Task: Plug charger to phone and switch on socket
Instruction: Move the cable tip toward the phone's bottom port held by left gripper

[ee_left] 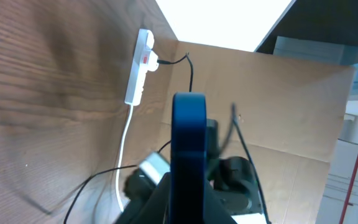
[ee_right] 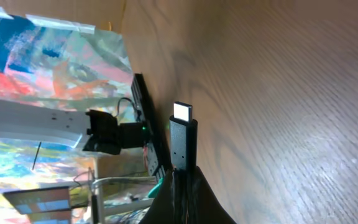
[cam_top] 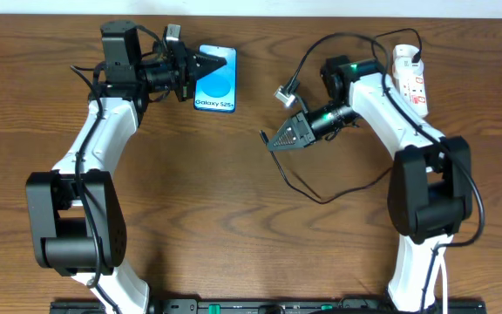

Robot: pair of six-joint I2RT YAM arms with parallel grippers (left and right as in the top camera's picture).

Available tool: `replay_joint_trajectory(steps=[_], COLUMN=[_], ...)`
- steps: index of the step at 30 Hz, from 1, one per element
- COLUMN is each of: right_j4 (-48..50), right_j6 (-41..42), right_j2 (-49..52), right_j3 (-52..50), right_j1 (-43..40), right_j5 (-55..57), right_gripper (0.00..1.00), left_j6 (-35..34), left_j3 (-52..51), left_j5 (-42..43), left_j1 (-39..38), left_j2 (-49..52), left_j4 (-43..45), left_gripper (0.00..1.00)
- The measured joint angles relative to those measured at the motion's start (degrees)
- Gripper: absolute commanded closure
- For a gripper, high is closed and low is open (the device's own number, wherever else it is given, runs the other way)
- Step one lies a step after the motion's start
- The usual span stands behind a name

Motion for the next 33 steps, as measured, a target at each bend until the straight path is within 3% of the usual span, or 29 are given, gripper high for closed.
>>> replay_joint_trajectory(steps=[5, 17, 33], right_j4=[1.36, 2.54, 5.20], right_j6=[2.36, 9.88, 20.63], right_j2=[-3.61, -5.31, -5.31], right_j3=[1.75, 2.05, 9.01], right_j1=[0.98, 3.45, 10.51], right_j5=[-0.39, -1.14, 1.73], right_gripper=[0.99, 0.99, 0.99], left_j6=[0.00, 1.84, 7.50], left_j3=[0.00, 0.00, 0.00], left_j5=[-0.96, -13.60, -15.65], left_j1=[-0.02, -1.44, 0.57], left_j2=[0.00, 0.00, 0.00], left_j4=[-2.89, -2.99, -3.02], left_gripper=[0.93, 0.93, 0.93])
